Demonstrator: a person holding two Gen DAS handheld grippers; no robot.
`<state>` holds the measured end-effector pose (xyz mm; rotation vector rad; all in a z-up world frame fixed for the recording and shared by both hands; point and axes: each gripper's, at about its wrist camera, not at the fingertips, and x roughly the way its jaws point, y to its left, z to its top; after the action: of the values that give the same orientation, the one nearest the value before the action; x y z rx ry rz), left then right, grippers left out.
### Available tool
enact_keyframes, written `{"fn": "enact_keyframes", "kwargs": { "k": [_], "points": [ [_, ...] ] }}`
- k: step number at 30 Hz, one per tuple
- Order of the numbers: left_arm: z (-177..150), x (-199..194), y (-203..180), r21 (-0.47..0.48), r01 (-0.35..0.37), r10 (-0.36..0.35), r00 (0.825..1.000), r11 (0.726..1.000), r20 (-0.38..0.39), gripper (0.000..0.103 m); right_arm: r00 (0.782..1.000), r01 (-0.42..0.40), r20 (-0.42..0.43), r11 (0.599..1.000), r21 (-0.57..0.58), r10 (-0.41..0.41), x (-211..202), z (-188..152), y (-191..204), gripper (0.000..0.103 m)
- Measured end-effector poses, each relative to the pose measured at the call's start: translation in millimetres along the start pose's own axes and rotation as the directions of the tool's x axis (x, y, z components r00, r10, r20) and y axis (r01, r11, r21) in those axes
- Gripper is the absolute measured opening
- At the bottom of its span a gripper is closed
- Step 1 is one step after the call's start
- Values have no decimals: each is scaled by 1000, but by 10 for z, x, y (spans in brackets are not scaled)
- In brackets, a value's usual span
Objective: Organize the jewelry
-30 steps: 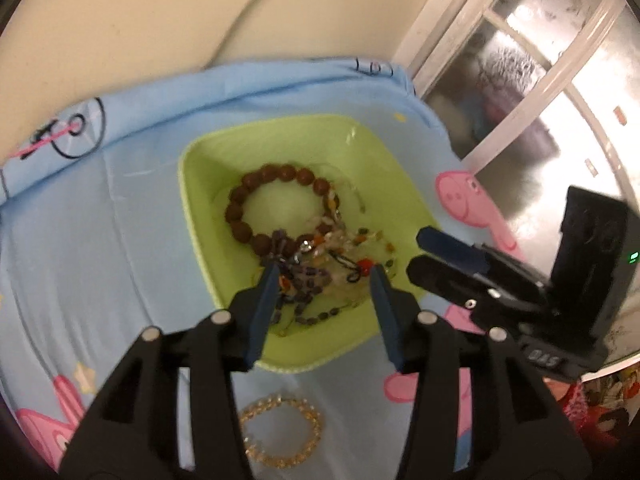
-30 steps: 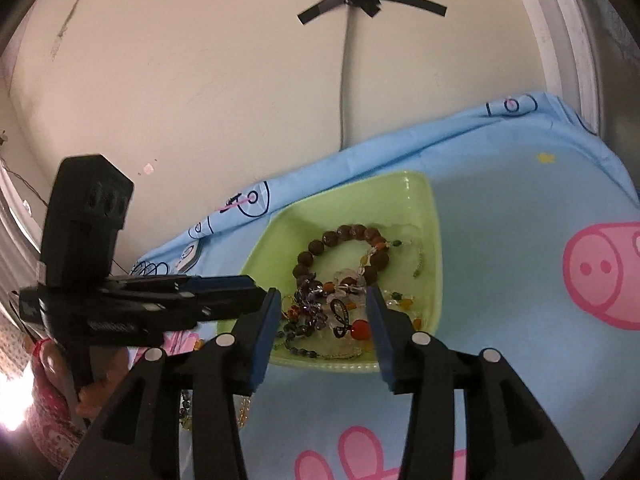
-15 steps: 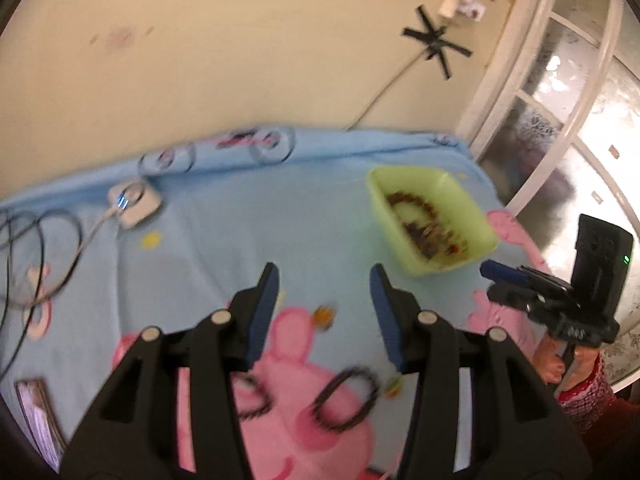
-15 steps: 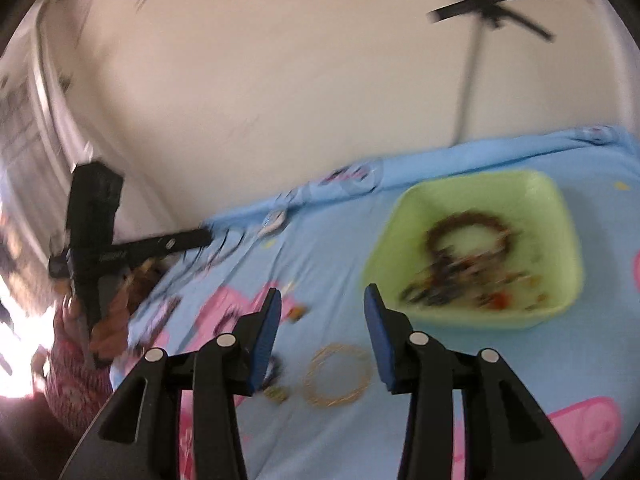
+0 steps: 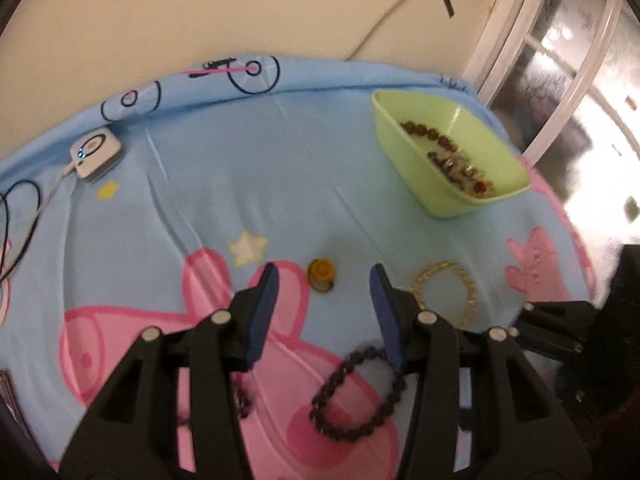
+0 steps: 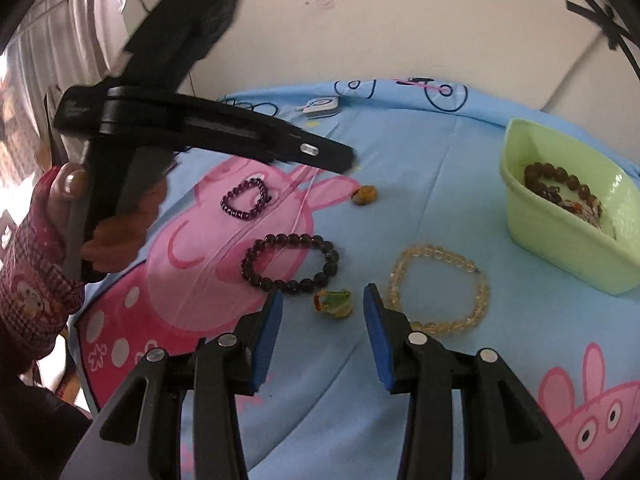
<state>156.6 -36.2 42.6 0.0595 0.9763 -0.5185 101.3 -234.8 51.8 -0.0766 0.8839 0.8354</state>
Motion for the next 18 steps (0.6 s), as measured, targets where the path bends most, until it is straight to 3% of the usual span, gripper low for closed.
{"fn": "enact_keyframes", "kwargs": {
  "k": [5,8,10,11,12,15,18],
  "points": [
    [11,261,-93,58,-50,52,998,997,-25,45,999,18,-29,1000,-15,-19,87,-51,-20,16],
    [-49,393,-100,76,-88,90,996,993,-28,44,1000,6,-24,1000,-5,-6,70,-47,-56,7],
    [-106,384,-133,98,-108,107,994,989,18,36,1000,2,-25,1000,6,-1,55,-54,-94,0],
    [-139,374,-166,118,-105,102,994,987,35,22,1000,-1,-27,1000,6,1,54,-57,-104,0],
    [-163,362,-199,131,-89,84,996,987,39,17,1000,-5,-28,1000,6,5,61,-58,-106,0],
    [-211,318,-293,163,-98,92,995,982,40,16,1000,-2,-29,1000,-9,2,61,-67,-68,0],
    [-253,231,-348,165,-61,57,998,984,27,16,1000,1,-23,1000,-13,-2,2,-117,-47,0]
  ]
}}
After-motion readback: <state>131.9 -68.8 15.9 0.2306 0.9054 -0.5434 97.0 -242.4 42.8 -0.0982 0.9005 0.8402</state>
